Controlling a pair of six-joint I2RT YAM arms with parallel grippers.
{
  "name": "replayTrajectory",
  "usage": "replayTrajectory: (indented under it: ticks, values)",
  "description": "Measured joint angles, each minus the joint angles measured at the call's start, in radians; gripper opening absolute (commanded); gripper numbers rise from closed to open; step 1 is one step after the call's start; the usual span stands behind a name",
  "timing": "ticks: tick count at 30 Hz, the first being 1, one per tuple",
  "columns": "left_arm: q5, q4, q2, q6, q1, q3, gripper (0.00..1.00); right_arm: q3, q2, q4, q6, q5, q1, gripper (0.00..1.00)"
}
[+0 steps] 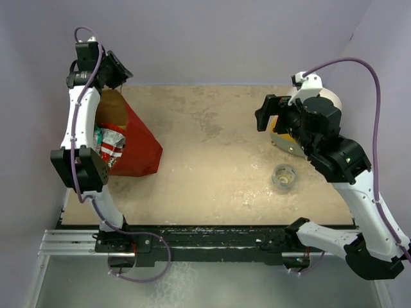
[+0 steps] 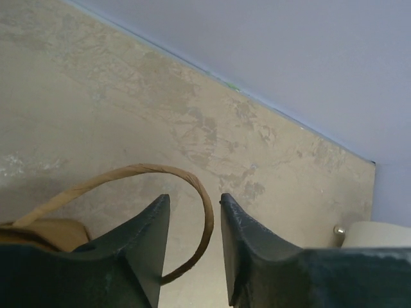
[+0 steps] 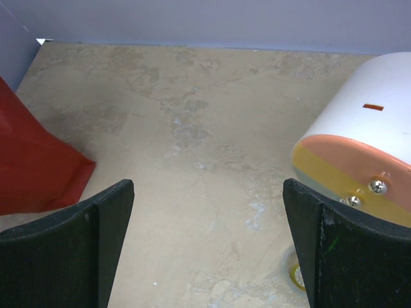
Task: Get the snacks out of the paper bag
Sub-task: Move the paper bag to the center of the board.
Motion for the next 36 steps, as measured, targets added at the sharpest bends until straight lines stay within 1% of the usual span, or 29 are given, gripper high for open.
replayTrajectory:
  ticks: [2,4,8,10,13,16,22,29,36]
  values:
    - [0.021,0.000,0.027,-0.004,0.000,0.024,0.22,0.000,-0.003,-0.002,0.000,0.001,0.000,1.00]
    - [0.049,0.002,0.042,-0.003,0.000,0.037,0.14,0.000,-0.004,-0.002,0.000,0.002,0.000,1.00]
    - [0.117,0.004,0.042,-0.002,-0.001,0.043,0.03,0.000,-0.004,-0.002,0.000,0.001,0.000,1.00]
    - [0.154,0.002,0.042,0.000,-0.003,0.043,0.00,0.000,-0.004,-0.002,0.000,-0.001,0.000,1.00]
    - [0.199,0.004,0.040,0.003,-0.016,0.039,0.00,0.000,-0.002,-0.001,0.000,-0.006,0.000,1.00]
    - [0.233,0.020,0.013,-0.004,-0.051,-0.005,0.00,0.002,0.002,-0.002,0.000,-0.011,0.000,1.00]
    - [0.279,0.043,-0.107,-0.044,-0.195,-0.164,0.00,0.011,0.011,-0.002,0.005,-0.035,0.000,1.00]
    - [0.282,0.087,-0.277,-0.134,-0.393,-0.363,0.00,0.011,0.011,-0.003,0.046,-0.086,0.000,0.99]
    - [0.259,0.084,-0.378,-0.190,-0.505,-0.430,0.00,0.010,0.012,-0.002,0.130,-0.159,0.000,0.98]
